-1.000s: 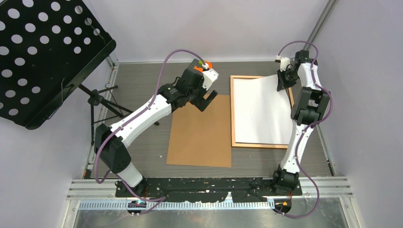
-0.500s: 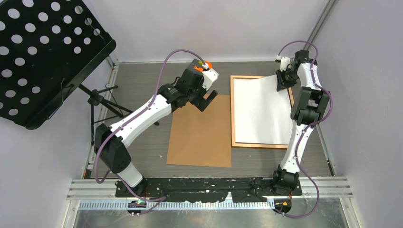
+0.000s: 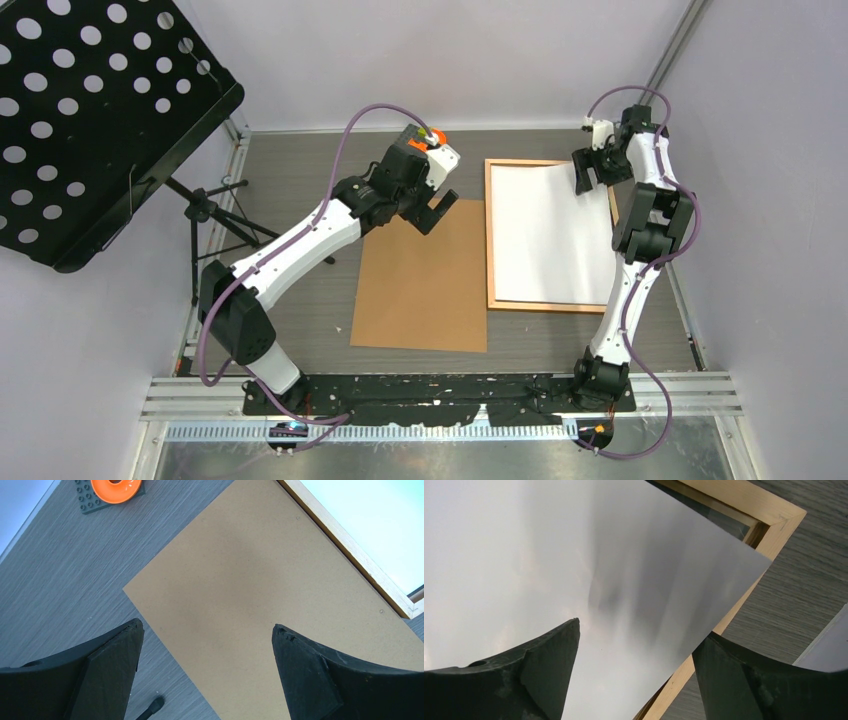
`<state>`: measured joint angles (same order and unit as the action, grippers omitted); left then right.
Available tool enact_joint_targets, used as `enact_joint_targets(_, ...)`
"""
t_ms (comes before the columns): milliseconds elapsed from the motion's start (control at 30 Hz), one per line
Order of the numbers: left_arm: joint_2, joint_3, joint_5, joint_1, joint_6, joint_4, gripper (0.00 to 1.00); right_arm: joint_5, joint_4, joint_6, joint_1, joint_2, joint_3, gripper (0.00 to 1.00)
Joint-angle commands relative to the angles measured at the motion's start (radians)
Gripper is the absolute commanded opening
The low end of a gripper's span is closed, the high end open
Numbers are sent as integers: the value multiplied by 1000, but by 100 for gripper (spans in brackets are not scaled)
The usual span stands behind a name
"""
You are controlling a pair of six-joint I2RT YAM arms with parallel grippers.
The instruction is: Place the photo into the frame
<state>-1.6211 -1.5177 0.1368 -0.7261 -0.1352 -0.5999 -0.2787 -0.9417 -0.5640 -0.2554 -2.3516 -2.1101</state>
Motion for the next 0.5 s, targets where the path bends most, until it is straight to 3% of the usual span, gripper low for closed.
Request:
enact_joint_targets(0, 21, -1, -5, 1, 0, 23, 100, 24, 20, 14, -5, 66, 1, 89)
enact_joint_targets(167, 31, 24, 18, 1, -14, 37, 100, 44, 22, 18, -6, 120, 14, 99)
enact_joint_targets(467, 70, 109, 50, 3, -49, 101, 100, 72, 105, 38, -1, 274, 130, 95)
